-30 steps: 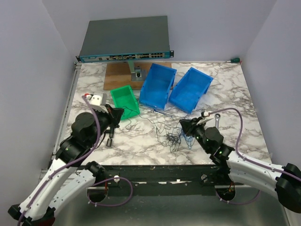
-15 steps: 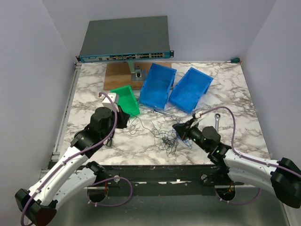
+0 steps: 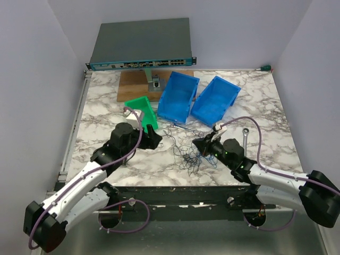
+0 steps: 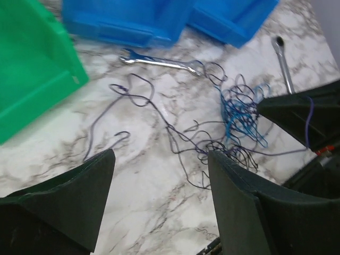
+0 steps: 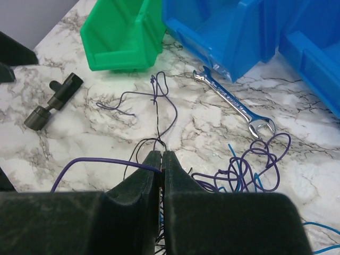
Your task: Untangle the cables
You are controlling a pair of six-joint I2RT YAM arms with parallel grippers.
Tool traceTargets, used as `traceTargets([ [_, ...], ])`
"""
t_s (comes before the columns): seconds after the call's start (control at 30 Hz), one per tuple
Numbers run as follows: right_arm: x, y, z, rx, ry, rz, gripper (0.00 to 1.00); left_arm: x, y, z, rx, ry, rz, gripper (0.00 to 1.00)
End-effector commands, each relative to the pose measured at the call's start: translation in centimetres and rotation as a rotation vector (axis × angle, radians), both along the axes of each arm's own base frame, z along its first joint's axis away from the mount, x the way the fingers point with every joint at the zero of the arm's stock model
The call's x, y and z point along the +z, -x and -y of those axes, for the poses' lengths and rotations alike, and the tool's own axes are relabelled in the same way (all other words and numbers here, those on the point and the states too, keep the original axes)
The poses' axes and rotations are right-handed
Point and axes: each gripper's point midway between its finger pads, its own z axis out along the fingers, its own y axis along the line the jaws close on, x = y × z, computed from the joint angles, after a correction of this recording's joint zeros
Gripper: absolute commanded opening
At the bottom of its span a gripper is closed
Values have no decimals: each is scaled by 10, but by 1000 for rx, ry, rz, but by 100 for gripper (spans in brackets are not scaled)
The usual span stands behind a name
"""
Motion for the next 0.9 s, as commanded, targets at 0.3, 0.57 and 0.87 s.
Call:
traceTargets([
  [0.3,5,1,-12,55,-5,4,1,27,50,129,-674,251,193,68],
  [0.57,4,1,-14,63,2,1,1,27,53,148,-722,298,147,66],
  [0.87,5,3,-16,78,-1,2,1,1,35,172,-708,260,5,44],
])
